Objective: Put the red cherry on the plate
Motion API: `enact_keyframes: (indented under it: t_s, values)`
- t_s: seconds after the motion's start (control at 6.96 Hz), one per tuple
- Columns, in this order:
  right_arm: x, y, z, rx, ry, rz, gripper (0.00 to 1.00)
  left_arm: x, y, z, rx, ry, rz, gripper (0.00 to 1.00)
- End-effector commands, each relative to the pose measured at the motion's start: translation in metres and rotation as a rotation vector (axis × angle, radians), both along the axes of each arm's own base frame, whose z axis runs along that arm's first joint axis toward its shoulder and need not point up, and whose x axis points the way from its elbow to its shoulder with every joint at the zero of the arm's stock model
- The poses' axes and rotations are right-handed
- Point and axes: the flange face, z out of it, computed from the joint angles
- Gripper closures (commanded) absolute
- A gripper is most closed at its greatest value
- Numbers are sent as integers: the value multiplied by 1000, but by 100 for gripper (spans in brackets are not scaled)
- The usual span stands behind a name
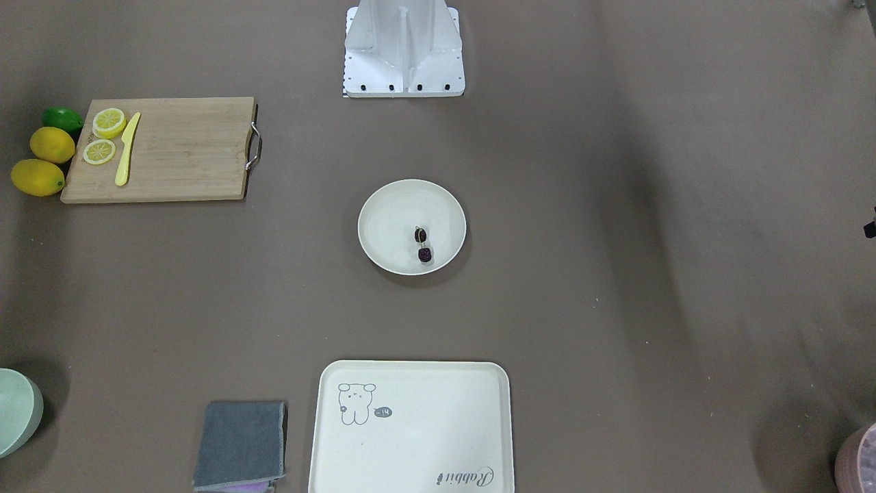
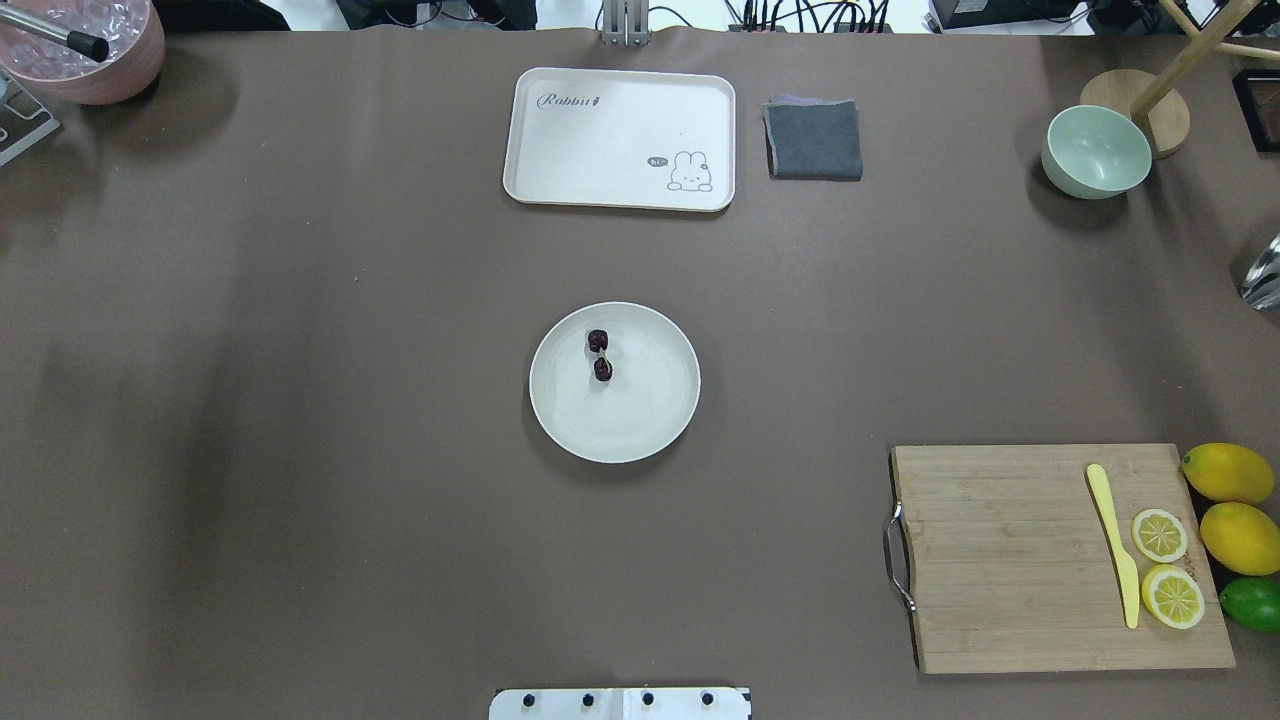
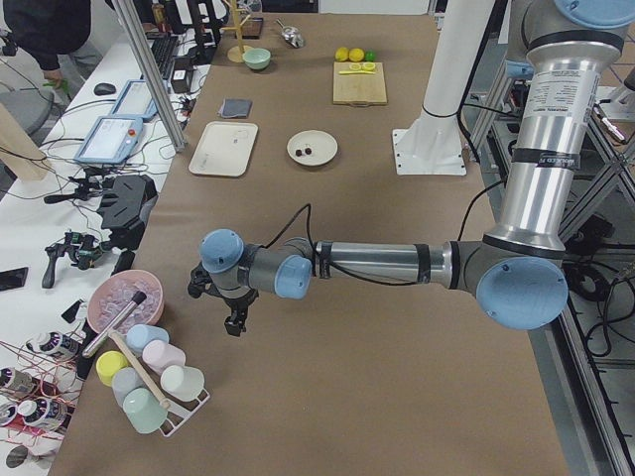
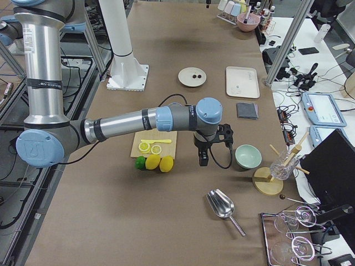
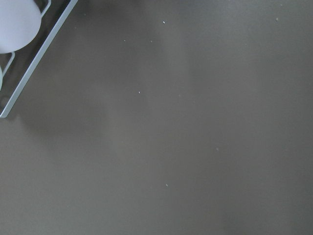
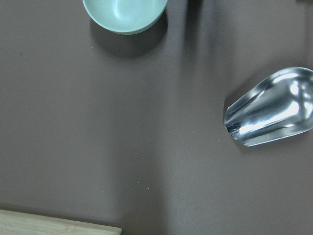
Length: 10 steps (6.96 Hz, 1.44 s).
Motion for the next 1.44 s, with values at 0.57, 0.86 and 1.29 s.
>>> enact_keyframes:
  t_s: [0.57, 0.86, 1.29]
  values:
    - [9, 5, 16, -11, 116, 8, 0, -65, 84, 33, -23, 31, -110, 1]
    - [10, 1, 19, -9, 139, 9, 0, -65, 83, 26, -21, 45, -116, 1]
    - [12, 7, 47, 1, 142, -50, 0, -68, 83, -6, -21, 45, -116, 1]
